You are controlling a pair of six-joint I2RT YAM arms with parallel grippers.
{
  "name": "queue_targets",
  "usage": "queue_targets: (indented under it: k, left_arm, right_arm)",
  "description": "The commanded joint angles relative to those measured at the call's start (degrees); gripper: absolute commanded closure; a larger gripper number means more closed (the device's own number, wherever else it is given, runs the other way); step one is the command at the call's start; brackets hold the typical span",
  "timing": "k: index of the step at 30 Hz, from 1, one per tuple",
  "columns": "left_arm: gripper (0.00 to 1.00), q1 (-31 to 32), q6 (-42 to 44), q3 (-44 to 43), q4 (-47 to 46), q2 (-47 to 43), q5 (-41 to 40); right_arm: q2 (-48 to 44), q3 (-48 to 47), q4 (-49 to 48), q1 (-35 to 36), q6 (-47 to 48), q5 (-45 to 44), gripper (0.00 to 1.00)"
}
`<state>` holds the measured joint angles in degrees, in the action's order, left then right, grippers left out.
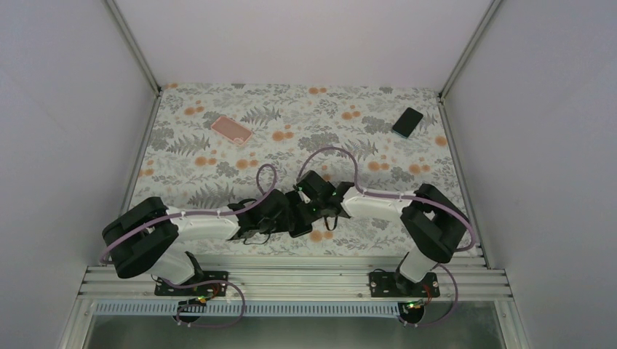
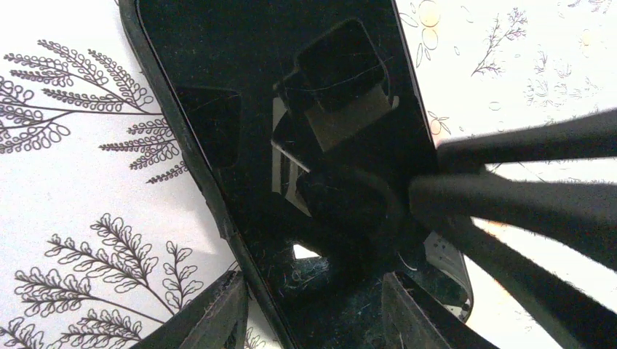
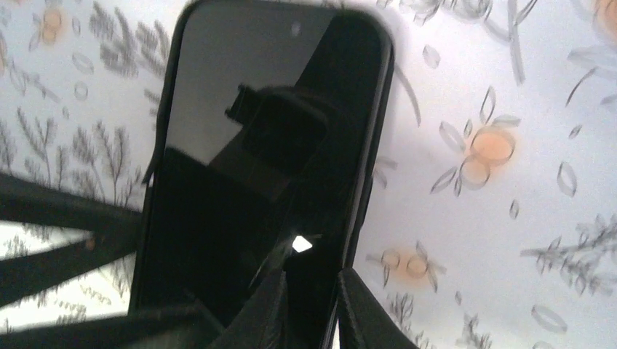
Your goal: Put the phone into the phone case
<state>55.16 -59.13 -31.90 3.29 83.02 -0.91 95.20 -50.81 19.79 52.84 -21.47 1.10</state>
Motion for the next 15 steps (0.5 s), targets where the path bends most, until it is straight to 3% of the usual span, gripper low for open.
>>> queue_targets:
  k: [1, 7, 15]
  left_arm:
    - [0.52, -0.7, 1.0, 2.8, 6.2, 2.2, -0.6]
    - [0.52, -0.9, 2.1, 2.8, 6.7, 2.2, -0.9]
    - [0.52, -0.9, 3.3, 2.9, 5.3, 2.7, -0.1]
  right_arm:
    - [0.7, 4.3, 15.3, 1.8, -0.4, 3.8, 0.83]
    - [-1.5, 5.2, 18.6, 0.8, -0.6, 4.3, 0.81]
    - [2.8, 3.9, 21.4, 0.1, -0.2, 4.5, 0.82]
